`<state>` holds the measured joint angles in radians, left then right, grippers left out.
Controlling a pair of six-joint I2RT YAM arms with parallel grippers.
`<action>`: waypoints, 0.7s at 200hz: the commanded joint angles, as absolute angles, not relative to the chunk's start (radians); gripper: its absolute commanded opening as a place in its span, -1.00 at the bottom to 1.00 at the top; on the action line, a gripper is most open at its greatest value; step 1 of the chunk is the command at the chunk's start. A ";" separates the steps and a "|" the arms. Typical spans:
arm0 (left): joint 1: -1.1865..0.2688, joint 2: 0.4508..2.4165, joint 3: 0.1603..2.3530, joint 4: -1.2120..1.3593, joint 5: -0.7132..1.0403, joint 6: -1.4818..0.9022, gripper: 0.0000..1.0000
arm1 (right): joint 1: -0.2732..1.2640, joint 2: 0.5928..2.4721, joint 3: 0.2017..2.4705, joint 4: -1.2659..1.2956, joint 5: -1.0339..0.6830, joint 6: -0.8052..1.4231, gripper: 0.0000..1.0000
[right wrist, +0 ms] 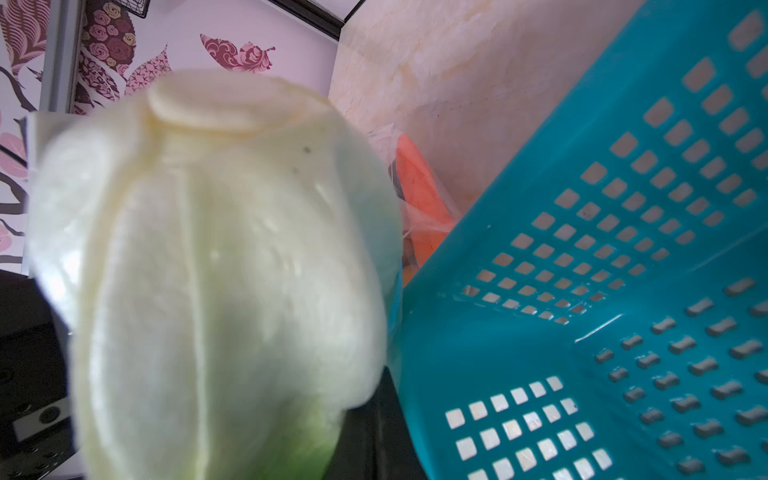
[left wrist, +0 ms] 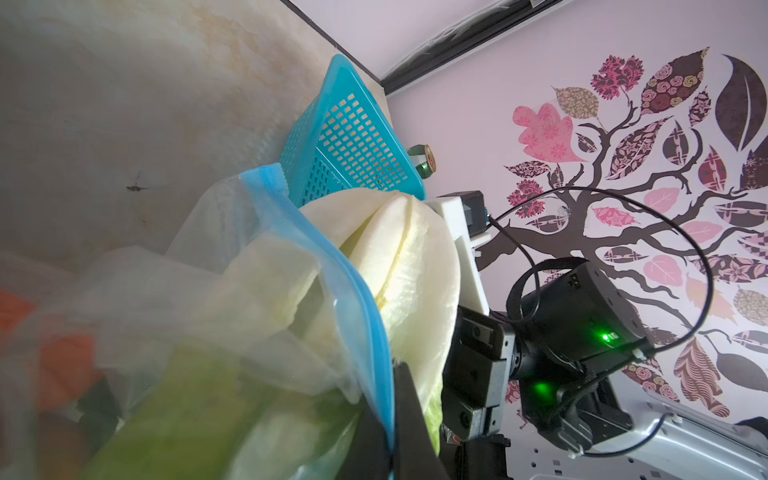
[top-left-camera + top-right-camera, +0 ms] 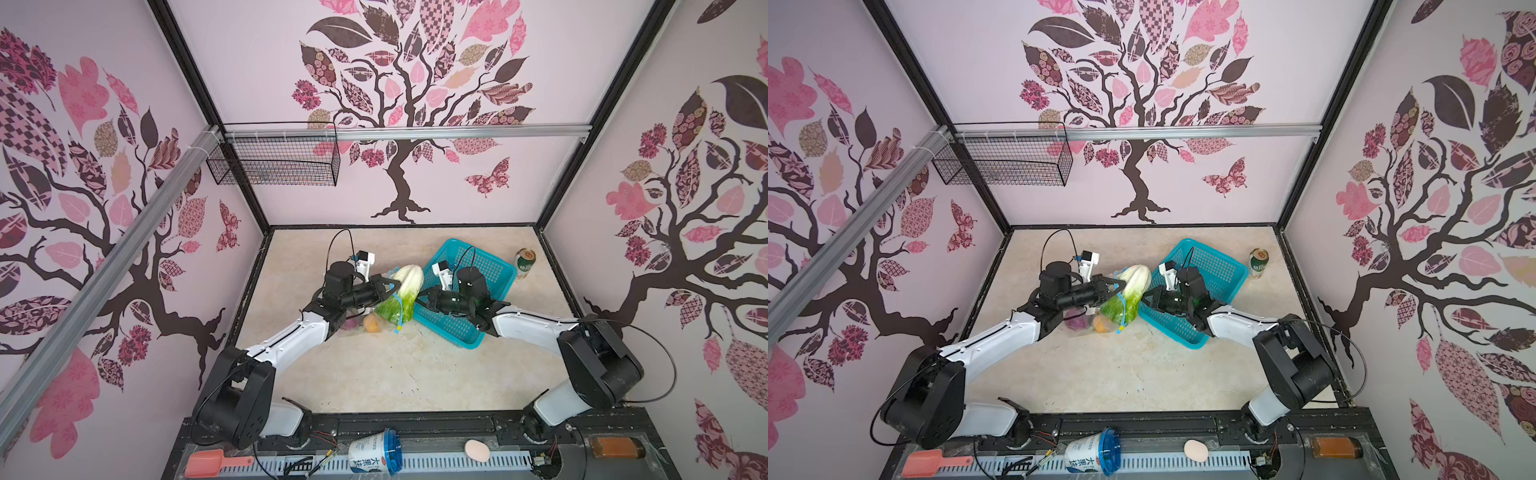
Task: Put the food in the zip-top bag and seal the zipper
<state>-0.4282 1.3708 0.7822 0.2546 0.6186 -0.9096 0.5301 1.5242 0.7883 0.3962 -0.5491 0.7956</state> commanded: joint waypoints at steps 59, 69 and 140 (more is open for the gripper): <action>-0.373 1.275 0.913 0.061 0.683 -0.847 -1.00 | 0.525 1.379 0.998 0.212 -0.505 0.625 -1.00; -0.367 1.263 0.924 0.039 0.682 -0.834 -1.00 | 0.526 1.375 1.011 0.196 -0.492 0.608 -1.00; -0.336 1.206 1.032 -0.207 0.673 -0.693 -1.00 | 0.526 1.356 1.149 0.055 -0.429 0.499 -1.00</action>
<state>-0.3454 1.2358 0.9440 -0.0711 0.6598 -0.7830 0.5232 1.4143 1.0622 0.1013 -0.4641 0.5682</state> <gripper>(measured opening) 0.049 0.043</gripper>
